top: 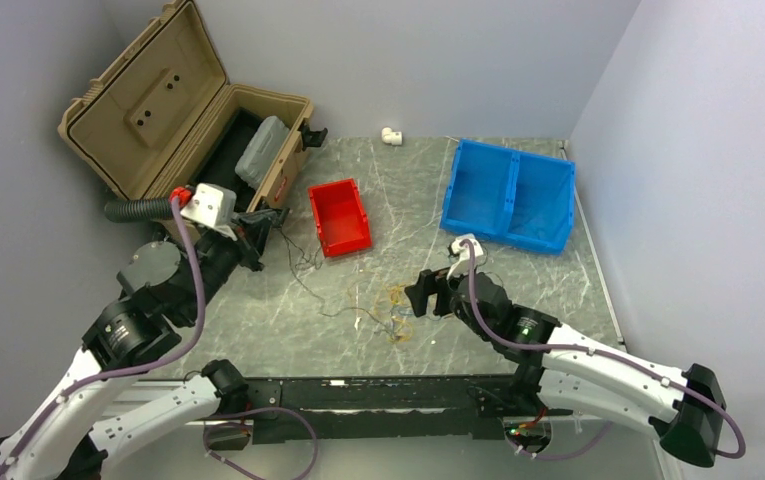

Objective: Untangle the cables
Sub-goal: Untie the cable.

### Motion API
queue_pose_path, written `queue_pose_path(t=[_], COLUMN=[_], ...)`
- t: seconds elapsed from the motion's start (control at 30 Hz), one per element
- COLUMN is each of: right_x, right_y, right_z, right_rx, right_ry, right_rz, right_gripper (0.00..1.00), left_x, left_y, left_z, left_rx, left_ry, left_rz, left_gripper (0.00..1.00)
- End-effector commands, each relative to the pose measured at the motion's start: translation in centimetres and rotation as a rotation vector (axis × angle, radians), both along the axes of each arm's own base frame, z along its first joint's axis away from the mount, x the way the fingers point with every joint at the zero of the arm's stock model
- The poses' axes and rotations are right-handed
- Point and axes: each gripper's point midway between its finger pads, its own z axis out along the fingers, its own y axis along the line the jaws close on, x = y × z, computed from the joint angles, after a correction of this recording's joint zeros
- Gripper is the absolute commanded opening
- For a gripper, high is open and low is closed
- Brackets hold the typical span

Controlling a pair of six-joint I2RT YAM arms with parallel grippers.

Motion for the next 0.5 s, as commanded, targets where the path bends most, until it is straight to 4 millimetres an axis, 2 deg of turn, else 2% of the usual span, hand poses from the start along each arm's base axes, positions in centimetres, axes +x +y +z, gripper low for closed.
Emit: queue_pose_path(t=[0.0,0.17,0.23,0.47], right_x=[-1.1,-2.5,-2.6,-2.4], right_y=[3.4,5.2,5.8,8.9], right_z=[6.1,8.6,9.1,13.0], right_rx=[0.108,0.155,0.158,0.223], right_ry=[-0.138,-0.166,-0.164,-0.243], right_rz=[0.220,0.349,0.374,0.472], right_gripper=[0.87,0.89,0.89,0.89], left_x=[-0.5,-1.0,-1.3,-2.2], left_y=[-2.8,-4.1,-4.7,-7.0], left_z=[0.9,1.4,1.4,1.3], left_rx=[-0.039,-0.042,-0.040,-0.034], left_ry=[-0.020,-0.037,-0.038,-0.036], left_rz=[-0.132,-0.207,-0.244,-0.371], left_gripper=[0.00,0.00,0.00,0.00])
